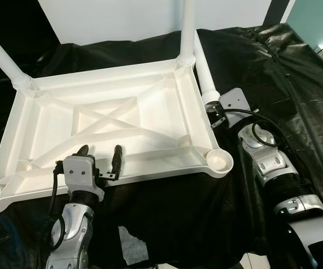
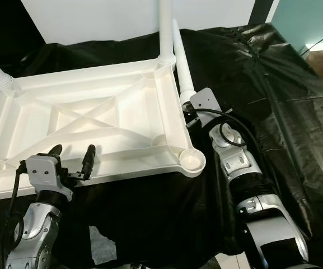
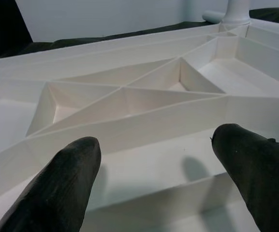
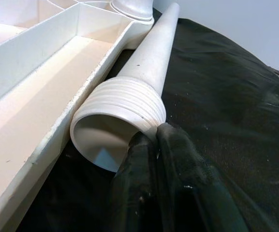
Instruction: Building children table
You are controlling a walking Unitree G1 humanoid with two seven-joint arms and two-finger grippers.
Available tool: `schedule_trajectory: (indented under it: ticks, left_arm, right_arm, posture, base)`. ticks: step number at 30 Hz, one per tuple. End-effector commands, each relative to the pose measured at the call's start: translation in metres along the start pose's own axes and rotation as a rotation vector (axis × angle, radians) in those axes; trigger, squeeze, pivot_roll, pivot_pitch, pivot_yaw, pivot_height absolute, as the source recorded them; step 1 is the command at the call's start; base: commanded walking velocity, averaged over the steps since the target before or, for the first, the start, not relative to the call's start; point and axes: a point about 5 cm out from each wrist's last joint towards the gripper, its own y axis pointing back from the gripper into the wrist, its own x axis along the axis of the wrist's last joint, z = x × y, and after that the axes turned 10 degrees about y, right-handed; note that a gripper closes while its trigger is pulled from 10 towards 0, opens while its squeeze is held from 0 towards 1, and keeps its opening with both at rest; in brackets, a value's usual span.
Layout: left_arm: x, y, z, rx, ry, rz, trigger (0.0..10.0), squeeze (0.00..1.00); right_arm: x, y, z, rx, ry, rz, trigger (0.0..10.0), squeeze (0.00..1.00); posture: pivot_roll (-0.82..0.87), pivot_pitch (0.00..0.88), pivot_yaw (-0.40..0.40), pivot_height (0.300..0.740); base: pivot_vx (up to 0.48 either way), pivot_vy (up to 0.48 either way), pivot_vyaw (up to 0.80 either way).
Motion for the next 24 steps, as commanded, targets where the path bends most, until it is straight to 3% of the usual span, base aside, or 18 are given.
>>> schedule_trajectory:
  ticks: [1, 4, 6, 8, 9, 10, 12, 16, 19, 20, 22, 24]
  left_arm:
    - [-0.006, 0.0, -0.002, 0.018, -0.009, -0.024, 10.0, 0.0]
    - [-0.006, -0.002, -0.001, 0.008, -0.013, -0.021, 10.0, 0.0]
    - [-0.006, -0.004, -0.002, 0.008, -0.011, -0.019, 10.0, 0.0]
    - [-0.006, -0.004, -0.002, 0.008, -0.011, -0.019, 10.0, 0.0]
    - [-0.009, -0.008, -0.001, 0.001, -0.002, -0.02, 10.0, 0.0]
    - [-0.009, -0.008, -0.001, 0.001, -0.002, -0.02, 10.0, 0.0]
    - [-0.012, -0.014, 0.003, -0.021, 0.012, -0.015, 10.0, 0.0]
    - [-0.012, -0.019, 0.006, -0.038, 0.021, -0.009, 10.0, 0.0]
    - [-0.015, -0.03, 0.014, -0.082, 0.034, -0.007, 10.0, 0.0]
    - [-0.015, -0.03, 0.014, -0.082, 0.034, -0.007, 10.0, 0.0]
    - [-0.017, -0.032, 0.016, -0.099, 0.04, -0.011, 10.0, 0.0]
    - [-0.018, -0.034, 0.017, -0.104, 0.042, -0.011, 10.0, 0.0]
  right_arm:
    - [-0.011, 0.008, -0.029, 0.095, -0.012, -0.036, 0.0, 0.0]
    - [-0.008, 0.018, -0.031, 0.097, -0.029, -0.014, 0.0, 0.0]
    - [-0.005, 0.037, -0.034, 0.097, -0.047, -0.008, 0.0, 0.0]
    - [-0.005, 0.037, -0.034, 0.097, -0.047, -0.008, 0.0, 0.0]
    - [0.0, 0.06, -0.043, 0.1, -0.076, -0.016, 0.0, 0.0]
    - [0.0, 0.06, -0.043, 0.1, -0.076, -0.016, 0.0, 0.0]
    - [0.012, 0.084, -0.053, 0.115, -0.113, -0.016, 0.0, 0.0]
    - [0.02, 0.098, -0.059, 0.111, -0.142, -0.021, 0.0, 0.0]
    - [0.015, 0.133, -0.064, 0.016, -0.199, -0.094, 0.0, 0.0]
    - [0.015, 0.133, -0.064, 0.016, -0.199, -0.094, 0.0, 0.0]
    - [0.007, 0.154, -0.066, -0.029, -0.216, -0.159, 0.0, 0.0]
    - [0.004, 0.164, -0.063, -0.043, -0.224, -0.203, 0.0, 0.0]
  posture:
    - [0.25, 0.163, 0.047, 0.74]
    - [0.24, 0.16, 0.047, 0.74]
    - [0.22, 0.154, 0.047, 0.74]
    - [0.22, 0.154, 0.047, 0.74]
    - [0.17, 0.135, 0.053, 0.74]
    - [0.17, 0.135, 0.053, 0.74]
    - [0.14, 0.127, 0.052, 0.74]
    - [0.12, 0.122, 0.053, 0.74]
    - [0.04, 0.113, 0.063, 0.74]
    - [0.04, 0.113, 0.063, 0.74]
    - [0.03, 0.114, 0.066, 0.74]
    - [0.02, 0.117, 0.067, 0.74]
  base:
    - [0.0, 0.0, 0.0]
    - [0.0, 0.0, 0.0]
    - [0.0, 0.0, 0.0]
    - [0.0, 0.0, 0.0]
    - [0.0, 0.0, 0.0]
    - [0.0, 0.0, 0.0]
    - [0.0, 0.0, 0.0]
    - [0.0, 0.0, 0.0]
    - [0.0, 0.0, 0.0]
    - [0.0, 0.0, 0.0]
    - [0.0, 0.0, 0.0]
    - [0.0, 0.0, 0.0]
